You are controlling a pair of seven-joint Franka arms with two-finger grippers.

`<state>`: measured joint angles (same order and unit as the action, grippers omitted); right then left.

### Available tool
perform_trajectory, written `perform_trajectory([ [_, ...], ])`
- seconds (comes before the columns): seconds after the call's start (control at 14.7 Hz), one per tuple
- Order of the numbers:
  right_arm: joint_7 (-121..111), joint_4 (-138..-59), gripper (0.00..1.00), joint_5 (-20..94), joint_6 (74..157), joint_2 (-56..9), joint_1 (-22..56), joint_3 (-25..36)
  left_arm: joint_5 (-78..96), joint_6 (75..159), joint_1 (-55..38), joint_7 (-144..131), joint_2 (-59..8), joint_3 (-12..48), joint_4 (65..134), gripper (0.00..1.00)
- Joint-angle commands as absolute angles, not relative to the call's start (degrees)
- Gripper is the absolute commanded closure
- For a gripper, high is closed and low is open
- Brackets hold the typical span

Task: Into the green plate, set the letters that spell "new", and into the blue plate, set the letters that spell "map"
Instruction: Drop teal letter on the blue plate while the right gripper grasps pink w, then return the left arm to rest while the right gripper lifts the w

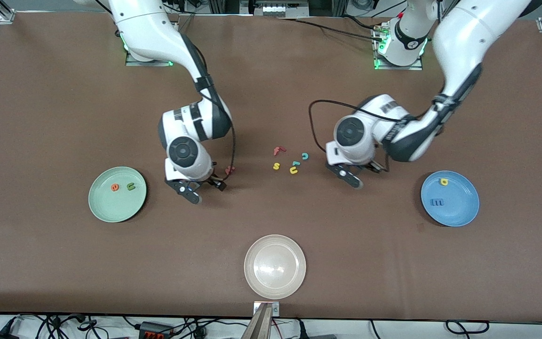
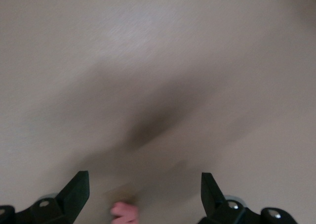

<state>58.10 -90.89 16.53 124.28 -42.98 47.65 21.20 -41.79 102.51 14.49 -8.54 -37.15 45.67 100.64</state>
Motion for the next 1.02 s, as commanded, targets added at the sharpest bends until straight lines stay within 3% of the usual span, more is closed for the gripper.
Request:
perform_trajectory([
  [0.0,63.45,-85.88,0.0,17.58,123.58,-46.75,49.74,21.8,-42.1,97.21,20.1,-2.29,-38.14,46.06,94.85,0.82],
  [0.34,65.65,-85.87,0.09,17.67,124.27,-47.99,49.92,20.48,-42.89,99.92,31.89,-0.1,-43.41,44.21,93.16,0.81],
  [0.41,65.74,-85.87,0.1,17.75,124.36,-48.25,49.83,20.22,-42.89,101.41,32.95,0.17,-44.11,43.6,93.16,0.75],
  [0.48,66.18,-85.87,0.1,18.28,124.37,-48.25,49.92,20.13,-42.89,102.47,33.57,0.18,-44.38,42.38,93.25,0.63],
  [0.54,66.62,-85.87,0.11,18.63,124.28,-48.25,50.1,20.13,-42.89,103.0,33.57,0.18,-44.38,42.02,93.25,0.23],
  [0.61,66.8,-85.96,0.11,19.07,124.02,-48.16,50.53,20.13,-42.63,103.01,33.66,0.18,-44.3,42.01,93.16,0.0],
  [0.82,66.62,-86.22,0.16,20.82,123.66,-48.08,51.33,20.13,-41.84,102.39,33.49,0.0,-42.81,43.32,92.9,0.0],
  [0.95,66.62,-86.48,0.21,21.01,123.66,-48.08,51.42,20.13,-41.66,102.13,33.75,-0.44,-40.53,47.7,91.42,0.0],
])
